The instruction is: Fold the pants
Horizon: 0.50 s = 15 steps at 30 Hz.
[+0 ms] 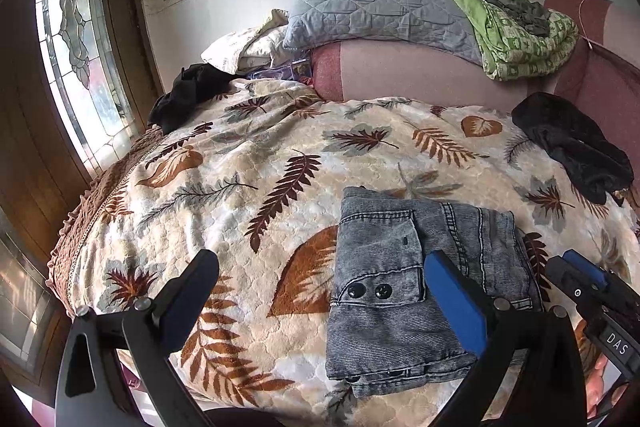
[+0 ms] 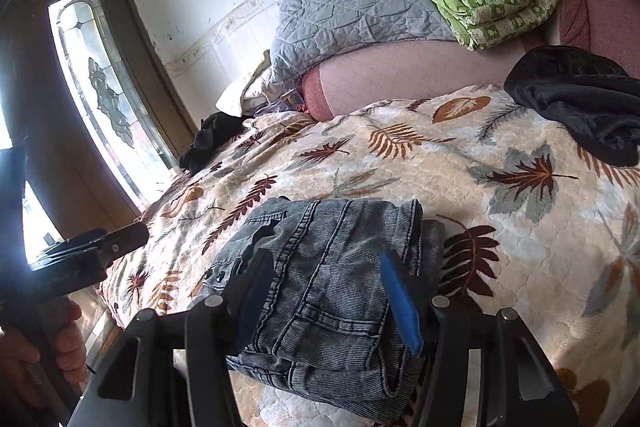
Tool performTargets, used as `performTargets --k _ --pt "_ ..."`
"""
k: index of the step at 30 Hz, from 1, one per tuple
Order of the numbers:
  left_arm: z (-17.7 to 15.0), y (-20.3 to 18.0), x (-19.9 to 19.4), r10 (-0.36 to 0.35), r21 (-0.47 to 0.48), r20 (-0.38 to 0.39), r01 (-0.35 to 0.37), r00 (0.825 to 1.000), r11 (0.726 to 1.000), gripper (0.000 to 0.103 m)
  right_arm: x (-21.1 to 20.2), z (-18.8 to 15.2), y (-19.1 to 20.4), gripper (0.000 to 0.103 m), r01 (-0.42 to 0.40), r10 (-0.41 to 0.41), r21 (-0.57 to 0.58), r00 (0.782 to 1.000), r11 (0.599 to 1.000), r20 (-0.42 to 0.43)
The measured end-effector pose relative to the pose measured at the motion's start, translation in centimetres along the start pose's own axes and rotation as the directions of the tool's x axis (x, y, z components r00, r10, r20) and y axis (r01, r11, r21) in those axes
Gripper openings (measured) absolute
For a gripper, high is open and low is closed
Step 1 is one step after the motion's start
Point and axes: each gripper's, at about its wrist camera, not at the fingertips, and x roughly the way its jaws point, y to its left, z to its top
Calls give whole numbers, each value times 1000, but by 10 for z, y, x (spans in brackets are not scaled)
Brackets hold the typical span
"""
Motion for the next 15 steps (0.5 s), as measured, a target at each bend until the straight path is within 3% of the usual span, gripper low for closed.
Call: performTargets --k 15 --pt "-1 1 9 -4 -4 -21 4 1000 1000 103 6 -1 1 59 3 -3 -8 1000 1000 -17"
